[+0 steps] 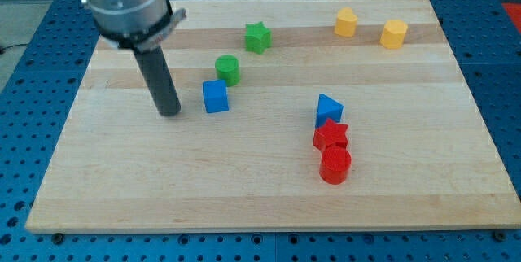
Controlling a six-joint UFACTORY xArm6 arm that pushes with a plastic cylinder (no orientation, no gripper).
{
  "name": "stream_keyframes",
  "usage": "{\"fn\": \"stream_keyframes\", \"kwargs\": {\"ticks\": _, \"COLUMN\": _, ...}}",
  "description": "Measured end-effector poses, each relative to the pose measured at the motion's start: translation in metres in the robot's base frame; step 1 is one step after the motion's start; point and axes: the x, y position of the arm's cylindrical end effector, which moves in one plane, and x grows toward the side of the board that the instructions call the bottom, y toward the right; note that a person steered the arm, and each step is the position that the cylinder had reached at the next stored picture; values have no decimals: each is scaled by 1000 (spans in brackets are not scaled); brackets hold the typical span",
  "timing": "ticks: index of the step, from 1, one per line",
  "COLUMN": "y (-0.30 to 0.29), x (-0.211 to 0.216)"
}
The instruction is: Place the blue cube above the blue triangle
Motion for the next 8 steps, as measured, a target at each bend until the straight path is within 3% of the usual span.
{"fn": "stream_keyframes", "kwargs": {"ticks": 2, "y": 76, "x": -15}}
{"fn": "stream_keyframes", "kwargs": {"ticks": 3, "y": 37, "x": -9}}
{"fn": "stream_keyframes", "kwargs": {"ticks": 5, "y": 39, "x": 12}}
{"fn": "stream_keyframes", "kwargs": {"ticks": 6, "y": 61, "x": -20}}
{"fn": "stream_keyframes", "kwargs": {"ticks": 8, "y": 69, "x": -20}}
